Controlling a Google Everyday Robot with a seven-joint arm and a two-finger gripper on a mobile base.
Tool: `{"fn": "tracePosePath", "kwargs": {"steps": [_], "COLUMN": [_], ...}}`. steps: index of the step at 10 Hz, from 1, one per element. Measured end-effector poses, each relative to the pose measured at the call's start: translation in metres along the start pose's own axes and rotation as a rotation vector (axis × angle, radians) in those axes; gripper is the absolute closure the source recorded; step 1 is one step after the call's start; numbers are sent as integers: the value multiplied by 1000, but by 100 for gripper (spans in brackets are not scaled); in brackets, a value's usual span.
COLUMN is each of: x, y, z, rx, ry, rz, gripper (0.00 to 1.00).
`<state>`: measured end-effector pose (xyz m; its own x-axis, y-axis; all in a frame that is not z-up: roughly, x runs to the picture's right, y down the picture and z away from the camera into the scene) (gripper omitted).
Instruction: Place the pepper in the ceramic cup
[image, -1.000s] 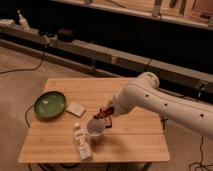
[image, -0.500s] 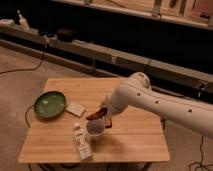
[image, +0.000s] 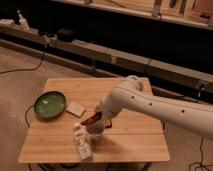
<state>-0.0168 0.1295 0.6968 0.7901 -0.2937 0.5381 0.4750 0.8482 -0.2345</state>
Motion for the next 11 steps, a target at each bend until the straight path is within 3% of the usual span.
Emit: {"fn": "tracePosePath", "kwargs": {"steps": [4,8,11], "x": [-3,-1,8], "y": [6,5,7], "z": [7,6,4], "rx": [-18,-13,-8], "ry": [-27,-68,-75], "rz": [12,44,63], "gripper": [42,38,38]}}
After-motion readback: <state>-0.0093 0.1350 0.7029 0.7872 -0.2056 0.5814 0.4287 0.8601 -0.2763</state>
